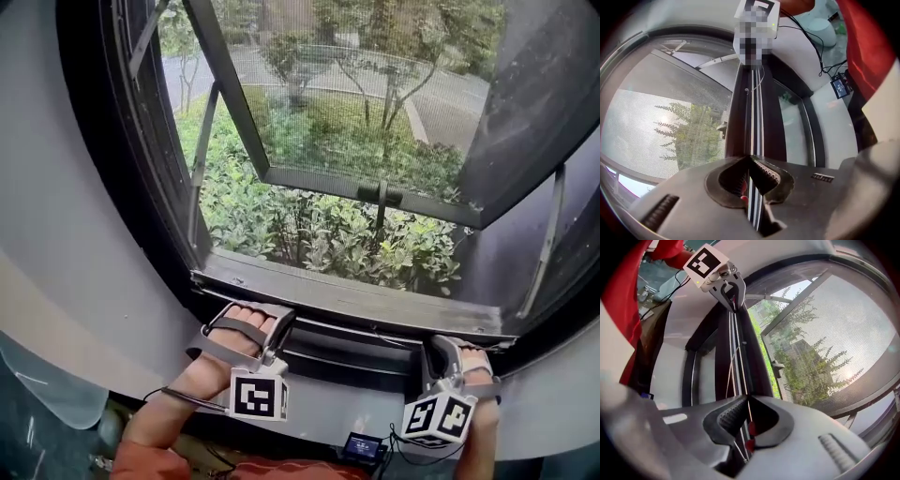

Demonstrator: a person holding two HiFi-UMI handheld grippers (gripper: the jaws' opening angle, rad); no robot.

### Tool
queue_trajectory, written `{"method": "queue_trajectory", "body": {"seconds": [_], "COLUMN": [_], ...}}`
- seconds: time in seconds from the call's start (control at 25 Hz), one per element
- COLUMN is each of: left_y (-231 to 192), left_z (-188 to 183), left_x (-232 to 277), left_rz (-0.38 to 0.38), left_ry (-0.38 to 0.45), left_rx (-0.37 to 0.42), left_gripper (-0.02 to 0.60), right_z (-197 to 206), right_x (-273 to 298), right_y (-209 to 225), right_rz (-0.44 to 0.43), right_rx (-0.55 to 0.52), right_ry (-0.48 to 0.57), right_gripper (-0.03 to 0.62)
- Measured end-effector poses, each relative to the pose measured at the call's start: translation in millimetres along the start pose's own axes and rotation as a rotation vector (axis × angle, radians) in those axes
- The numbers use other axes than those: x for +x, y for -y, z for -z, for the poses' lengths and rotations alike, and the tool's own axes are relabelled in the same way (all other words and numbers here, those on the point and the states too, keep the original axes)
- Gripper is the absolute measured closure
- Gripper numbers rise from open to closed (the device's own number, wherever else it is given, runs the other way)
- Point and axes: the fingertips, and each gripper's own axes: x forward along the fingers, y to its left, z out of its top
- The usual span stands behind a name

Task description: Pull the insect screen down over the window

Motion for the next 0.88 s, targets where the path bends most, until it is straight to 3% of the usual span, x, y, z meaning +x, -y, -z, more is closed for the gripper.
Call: {"method": "queue_trajectory", "body": {"seconds": [0.28,0.52,0.88], "left_y": [8,18,19], "left_z": [0,0,1], "left_x": [3,6,5], "left_rz": [0.035,0.077,0.097], "left_ry": [0.01,0.071,0.045], "left_rx": [-0.021,-0.114,-0.105], "left_gripper": [0.555,0.551,0.551], "right_z": [3,8,5], "right_x": [4,6,5], "right_y": [-8,-17,-17], "right_rz": [-0.032,-0.063,-0.062], "right_rx": [0.02,0.099,0.141], "right_ry": [-0.001,0.017,0.018], "right_gripper": [0.56,0.557,0.556]}}
